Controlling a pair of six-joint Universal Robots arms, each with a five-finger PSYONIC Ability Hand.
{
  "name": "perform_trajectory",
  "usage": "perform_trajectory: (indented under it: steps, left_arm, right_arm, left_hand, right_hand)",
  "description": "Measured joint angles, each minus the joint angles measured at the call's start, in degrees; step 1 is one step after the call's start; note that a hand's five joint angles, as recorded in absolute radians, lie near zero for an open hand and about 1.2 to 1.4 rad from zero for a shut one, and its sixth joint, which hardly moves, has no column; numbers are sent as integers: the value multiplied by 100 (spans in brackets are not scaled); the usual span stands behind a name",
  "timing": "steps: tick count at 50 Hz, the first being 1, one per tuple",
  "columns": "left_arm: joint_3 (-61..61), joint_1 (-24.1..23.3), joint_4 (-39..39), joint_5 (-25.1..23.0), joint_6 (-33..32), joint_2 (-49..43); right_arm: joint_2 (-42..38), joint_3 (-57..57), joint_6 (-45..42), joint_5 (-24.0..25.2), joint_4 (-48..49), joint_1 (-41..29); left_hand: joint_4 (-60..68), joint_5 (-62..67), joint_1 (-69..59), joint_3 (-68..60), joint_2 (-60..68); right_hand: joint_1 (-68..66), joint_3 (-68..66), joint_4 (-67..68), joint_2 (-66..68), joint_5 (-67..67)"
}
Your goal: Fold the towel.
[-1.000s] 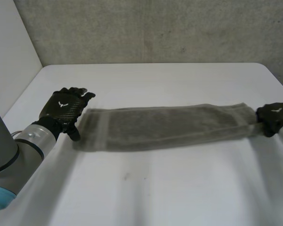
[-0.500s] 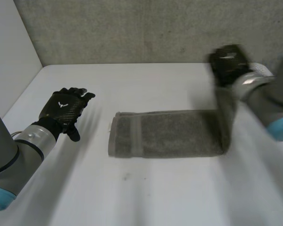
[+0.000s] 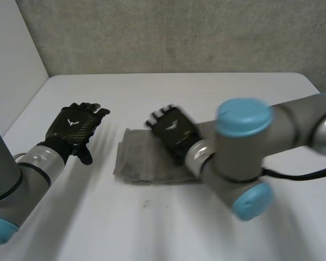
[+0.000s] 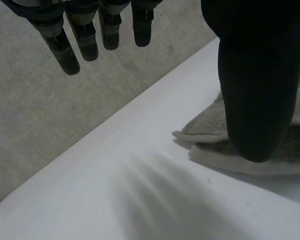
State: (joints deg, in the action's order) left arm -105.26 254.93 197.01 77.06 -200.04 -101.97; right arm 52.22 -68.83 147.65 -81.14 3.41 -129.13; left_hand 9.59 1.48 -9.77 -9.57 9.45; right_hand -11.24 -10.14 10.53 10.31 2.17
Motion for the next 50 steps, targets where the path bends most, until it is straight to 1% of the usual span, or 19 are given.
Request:
perform_trajectory:
  steps: [2,6,9,11,15,16,17,18,19,21,24,26,30,36,44,46,48,50]
  left_arm:
    - [32,-27,1,-2,0,1]
    - [97,-80,2,-3,2,2]
    - [221,-200,-4,5,6,1]
    - [280,-264,-7,11,9,1]
    - [393,-408,-11,27,14,-5]
    - [407,-434,-12,29,15,-7]
    - [424,-473,-12,32,16,-11]
    - [433,-501,-11,35,17,-14]
    - [435,-523,-11,37,17,-18]
    - [424,-566,-10,37,18,-27]
    - [390,-605,-9,38,18,-36]
    - [367,-615,-9,39,18,-40]
    - [328,-612,-12,41,18,-39]
    - [276,-575,-14,41,17,-16]
    - [175,-536,-17,49,17,39]
    - [155,-530,-17,51,17,54]
    - [106,-510,-18,50,15,76]
    - [61,-489,-18,46,14,93]
  right_arm:
    - [368,-336,316,-18,-14,422]
    - [719,-806,667,-10,-2,866]
    - [1008,-1465,969,32,43,1327]
    - [1082,-1748,1039,59,88,1488]
    - [1145,-2306,1096,115,263,1763]
    - [1145,-2411,1099,125,324,1819]
    - [1143,-2507,1100,134,383,1871]
    - [1136,-2680,1097,157,521,1969]
    - [1127,-2761,1094,169,605,2018]
    - [1102,-2912,1089,214,811,2120]
    - [1071,-3023,1089,285,1053,2222]
    - [1062,-3035,1110,344,1206,2269]
    - [1069,-2904,1211,396,1380,2280]
    - [1085,-2434,1488,383,1391,2175]
    - [950,-1662,1977,375,1046,1498]
    - [914,-1583,2023,365,916,1398]
    - [895,-1618,2050,341,760,1344]
    - [906,-1713,2053,320,677,1344]
  left_hand:
    - [0,0,0,0,0]
    - [0,0,0,0,0]
    - [0,0,0,0,0]
    - [0,0,0,0,0]
    - [0,0,0,0,0]
    - [0,0,0,0,0]
    - [0,0,0,0,0]
    - [0,0,0,0,0]
    - [0,0,0,0,0]
    - [0,0,0,0,0]
    - [0,0,0,0,0]
    - [0,0,0,0,0]
    - [0,0,0,0,0]
    - [0,0,0,0,0]
    - [0,0,0,0,0]
    - [0,0,0,0,0]
    - [0,0,0,0,0]
    - [0,0,0,0,0]
  right_hand:
    - [42,33,-29,-30,-21]
    - [64,53,-55,-31,-40]
    - [71,61,-56,-67,-41]
    - [71,61,-56,-67,-41]
    - [-408,-285,233,265,120]
    - [-996,-836,797,819,653]
    - [-996,-836,797,819,653]
    - [-1810,-1493,1453,1534,1298]
    - [-2300,-1893,1851,1874,1678]
    - [-4456,-3792,3752,3907,3546]
    - [-6073,-5295,5259,5324,5049]
    - [-6140,-5387,5324,5378,5119]
    - [-6730,-5839,5801,5818,5602]
    - [-6815,-5927,5890,5901,5685]
    - [-6833,-5947,5914,5922,5711]
    - [-6303,-5581,5542,5567,5394]
    - [-4822,-4192,4225,4171,4089]
    - [-4104,-3573,3535,3557,3397]
